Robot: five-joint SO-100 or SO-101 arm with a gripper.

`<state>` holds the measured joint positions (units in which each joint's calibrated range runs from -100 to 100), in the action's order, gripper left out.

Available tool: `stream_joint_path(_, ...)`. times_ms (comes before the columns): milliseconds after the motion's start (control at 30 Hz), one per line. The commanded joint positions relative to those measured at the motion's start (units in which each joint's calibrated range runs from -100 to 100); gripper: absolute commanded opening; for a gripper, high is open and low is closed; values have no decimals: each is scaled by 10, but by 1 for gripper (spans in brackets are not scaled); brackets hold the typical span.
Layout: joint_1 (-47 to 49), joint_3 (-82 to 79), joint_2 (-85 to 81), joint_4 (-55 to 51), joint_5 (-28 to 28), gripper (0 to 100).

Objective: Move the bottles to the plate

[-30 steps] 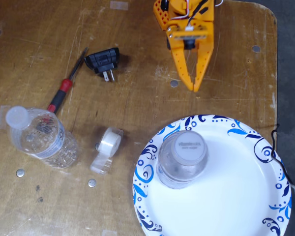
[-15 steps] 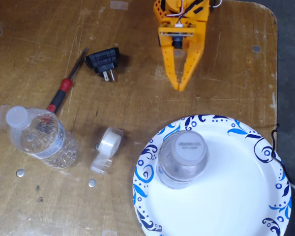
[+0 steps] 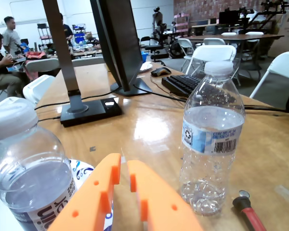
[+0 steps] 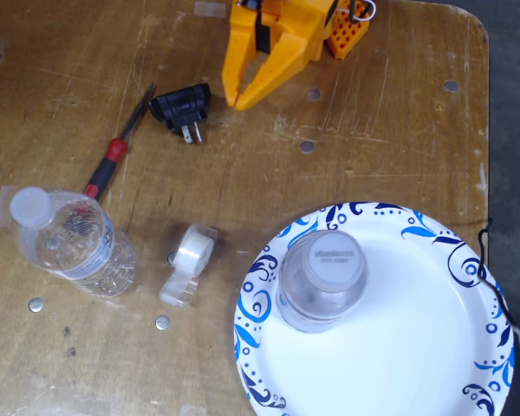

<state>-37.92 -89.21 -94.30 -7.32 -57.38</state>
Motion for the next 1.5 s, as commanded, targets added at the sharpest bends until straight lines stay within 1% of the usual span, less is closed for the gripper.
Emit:
stream_joint_path(0,-2,107,88,17,13,15)
stream_joint_path(100,0,203,206,21,31,32)
stream_joint_path(133,0,235,247,22,33,36)
stream_joint_path(200,0,306,332,22,36,42)
stream_joint_path(300,-2,411,457,38,34,46)
stream_joint_path(500,-21,529,661,116,36,47)
stream_joint_path(667,-50,570,757,198,36,47)
stream_joint_path(867,-88,620,839,248,36,46)
stream_joint_path(1000,-98,653,875,253,36,46)
stream_joint_path(1367,-88,735,961,253,32,45)
stream_joint_path(1433,-88,740,969,253,31,42)
stream_joint_path(1467,-89,740,972,253,31,39)
